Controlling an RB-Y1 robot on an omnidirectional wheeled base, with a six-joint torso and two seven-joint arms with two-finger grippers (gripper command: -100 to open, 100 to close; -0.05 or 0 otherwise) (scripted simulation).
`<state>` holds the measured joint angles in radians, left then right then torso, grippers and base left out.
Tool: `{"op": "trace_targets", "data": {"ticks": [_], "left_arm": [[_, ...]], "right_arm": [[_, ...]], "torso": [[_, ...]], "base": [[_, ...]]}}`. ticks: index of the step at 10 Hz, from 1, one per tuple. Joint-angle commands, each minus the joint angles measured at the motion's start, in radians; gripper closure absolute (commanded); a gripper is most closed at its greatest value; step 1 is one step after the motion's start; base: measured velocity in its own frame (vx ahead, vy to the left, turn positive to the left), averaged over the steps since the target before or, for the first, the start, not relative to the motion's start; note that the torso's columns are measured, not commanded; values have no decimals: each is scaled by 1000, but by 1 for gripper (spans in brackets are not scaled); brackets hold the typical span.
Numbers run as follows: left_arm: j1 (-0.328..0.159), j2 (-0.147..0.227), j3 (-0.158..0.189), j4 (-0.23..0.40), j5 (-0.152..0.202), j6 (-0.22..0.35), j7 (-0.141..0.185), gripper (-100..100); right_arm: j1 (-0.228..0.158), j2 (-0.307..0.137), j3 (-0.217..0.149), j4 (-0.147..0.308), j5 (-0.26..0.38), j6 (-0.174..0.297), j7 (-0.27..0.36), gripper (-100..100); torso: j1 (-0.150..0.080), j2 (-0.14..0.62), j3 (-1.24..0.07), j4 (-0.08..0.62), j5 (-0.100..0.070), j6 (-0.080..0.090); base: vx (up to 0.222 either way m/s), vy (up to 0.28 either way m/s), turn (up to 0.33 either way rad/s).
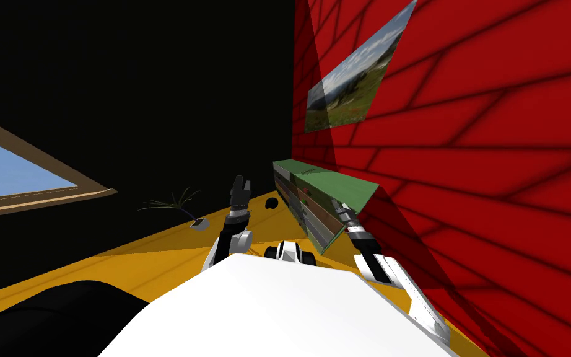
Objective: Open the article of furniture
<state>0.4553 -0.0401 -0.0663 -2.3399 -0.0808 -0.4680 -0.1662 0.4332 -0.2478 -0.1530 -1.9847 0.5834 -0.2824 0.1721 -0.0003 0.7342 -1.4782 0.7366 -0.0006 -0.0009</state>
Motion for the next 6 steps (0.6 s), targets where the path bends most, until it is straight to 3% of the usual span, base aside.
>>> {"op": "trace_targets", "data": {"ticks": [1,6], "left_arm": [[0,0,0,0,0,0,0,0],[0,0,0,0,0,0,0,0]], "right_arm": [[-3,-13,-22,35,71,19,7,-100],[-10,-35,-49,85,189,45,18,-100]], "torso": [[-2,0,0,0,0,-1],[0,-1,-1,0,0,0]], "base": [[93,140,-39],[102,133,-32]]}}
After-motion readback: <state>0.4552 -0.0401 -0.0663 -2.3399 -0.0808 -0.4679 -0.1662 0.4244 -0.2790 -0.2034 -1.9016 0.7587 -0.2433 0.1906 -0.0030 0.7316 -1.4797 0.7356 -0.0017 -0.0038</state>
